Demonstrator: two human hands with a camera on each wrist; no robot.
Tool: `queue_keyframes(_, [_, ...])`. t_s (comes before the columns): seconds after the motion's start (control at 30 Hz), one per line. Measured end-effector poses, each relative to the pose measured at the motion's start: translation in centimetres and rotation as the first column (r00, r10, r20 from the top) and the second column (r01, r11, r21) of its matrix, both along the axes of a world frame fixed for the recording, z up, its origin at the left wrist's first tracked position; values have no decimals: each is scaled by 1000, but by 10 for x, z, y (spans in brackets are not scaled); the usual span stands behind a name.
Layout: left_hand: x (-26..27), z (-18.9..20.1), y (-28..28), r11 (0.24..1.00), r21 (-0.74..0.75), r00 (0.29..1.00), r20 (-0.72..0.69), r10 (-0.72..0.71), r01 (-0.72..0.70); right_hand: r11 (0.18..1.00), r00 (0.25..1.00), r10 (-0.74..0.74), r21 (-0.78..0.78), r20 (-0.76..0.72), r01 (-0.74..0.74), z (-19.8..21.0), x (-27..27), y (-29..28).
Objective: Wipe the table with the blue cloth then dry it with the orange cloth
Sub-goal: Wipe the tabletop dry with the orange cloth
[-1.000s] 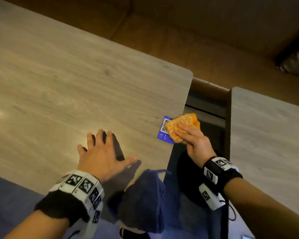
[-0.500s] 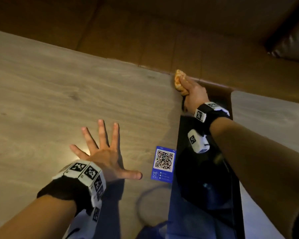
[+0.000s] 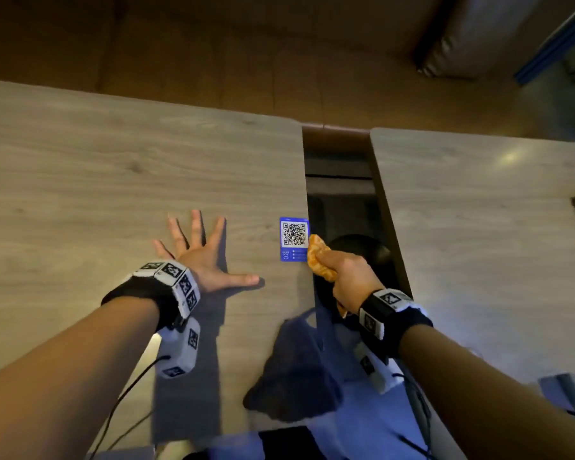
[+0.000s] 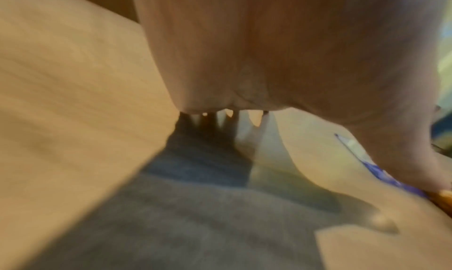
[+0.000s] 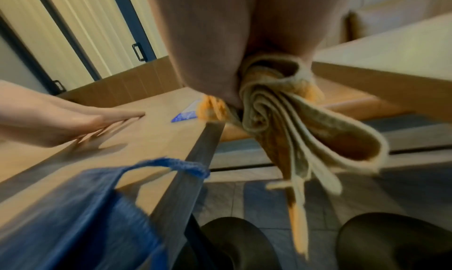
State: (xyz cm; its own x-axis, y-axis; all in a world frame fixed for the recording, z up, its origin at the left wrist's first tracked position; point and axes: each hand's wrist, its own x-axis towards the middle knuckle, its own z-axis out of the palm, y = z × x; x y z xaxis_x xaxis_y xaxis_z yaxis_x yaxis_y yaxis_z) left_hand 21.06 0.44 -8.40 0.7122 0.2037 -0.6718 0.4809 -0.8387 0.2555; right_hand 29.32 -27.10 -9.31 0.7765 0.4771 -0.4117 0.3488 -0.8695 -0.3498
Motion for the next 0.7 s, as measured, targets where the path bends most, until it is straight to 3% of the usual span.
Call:
queue_keyframes(0.1, [-46,9,4,989,-107,994,45,-95,99,993,995,-105,-57,-3,104,21,-33,-12])
queue_keyframes(0.2, [-84,24,6,956,-263,985,150,-90,127,929,927,-362,123,97,350,65,-66,-16])
queue_keyframes(0.3, [-107,43,-3,927,-344,960,275,-55,152,854,880,-467,307,89,421,110,-93,-10])
queue_keyframes(0.37, [-115,58,-12,912,-372,944,328,-44,171,748,858,-505,447,-95,490,135,-109,0])
queue_keyframes(0.4, [-117,65,-17,900,-406,941,339,-10,156,654,823,-513,508,-245,560,146,-118,5])
queue_keyframes(0.47, [-115,73,-27,844,-528,941,324,97,95,442,708,-435,553,-557,707,157,-134,16])
queue_keyframes(0.53, [-112,78,-35,732,-680,944,262,199,34,295,568,-280,493,-774,818,160,-149,25])
queue_keyframes(0.6, [-111,85,-39,617,-787,942,204,265,-4,245,467,-157,424,-870,872,155,-159,31])
queue_keyframes(0.7, [-114,90,-41,461,-881,931,71,357,-109,218,349,-116,319,-930,922,140,-163,32])
